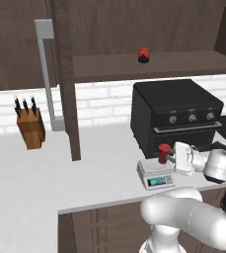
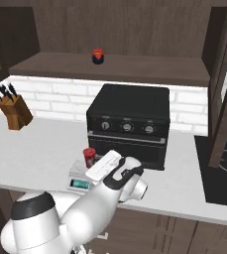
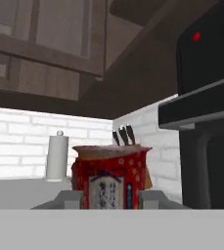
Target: Pick the yogurt and place it on the digital scale for weighing, and close the cabinet.
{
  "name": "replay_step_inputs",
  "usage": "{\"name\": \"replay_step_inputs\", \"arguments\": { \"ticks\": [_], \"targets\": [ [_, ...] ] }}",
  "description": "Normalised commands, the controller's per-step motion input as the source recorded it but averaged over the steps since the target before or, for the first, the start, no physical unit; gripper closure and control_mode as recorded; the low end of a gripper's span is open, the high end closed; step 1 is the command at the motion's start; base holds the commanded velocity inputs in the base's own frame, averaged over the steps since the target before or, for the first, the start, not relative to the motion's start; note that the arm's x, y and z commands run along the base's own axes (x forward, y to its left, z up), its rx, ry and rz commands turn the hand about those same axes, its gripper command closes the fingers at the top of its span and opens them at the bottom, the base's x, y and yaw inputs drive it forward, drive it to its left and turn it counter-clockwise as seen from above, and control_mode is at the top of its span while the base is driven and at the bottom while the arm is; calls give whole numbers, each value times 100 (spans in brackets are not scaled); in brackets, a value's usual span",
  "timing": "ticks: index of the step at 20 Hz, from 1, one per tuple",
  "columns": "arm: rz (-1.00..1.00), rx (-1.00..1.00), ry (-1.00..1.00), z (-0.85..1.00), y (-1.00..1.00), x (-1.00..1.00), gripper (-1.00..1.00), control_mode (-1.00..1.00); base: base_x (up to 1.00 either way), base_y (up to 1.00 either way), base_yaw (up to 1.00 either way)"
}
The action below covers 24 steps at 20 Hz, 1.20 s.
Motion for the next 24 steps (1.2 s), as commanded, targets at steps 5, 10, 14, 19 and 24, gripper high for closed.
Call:
{"name": "replay_step_inputs", "arguments": {
  "ticks": [5,10,14,19,24],
  "targets": [
    [-1,-5,0,-49,0,17,100,-100,0,0,0],
    [0,-2,-1,-40,0,26,100,-100,0,0,0],
    [0,0,-3,-30,0,6,100,-100,0,0,0],
    [0,0,-6,-29,-7,-17,100,-100,0,0,0],
    [0,0,-3,-5,0,-9,-100,-100,0,0,0]
  ]
}}
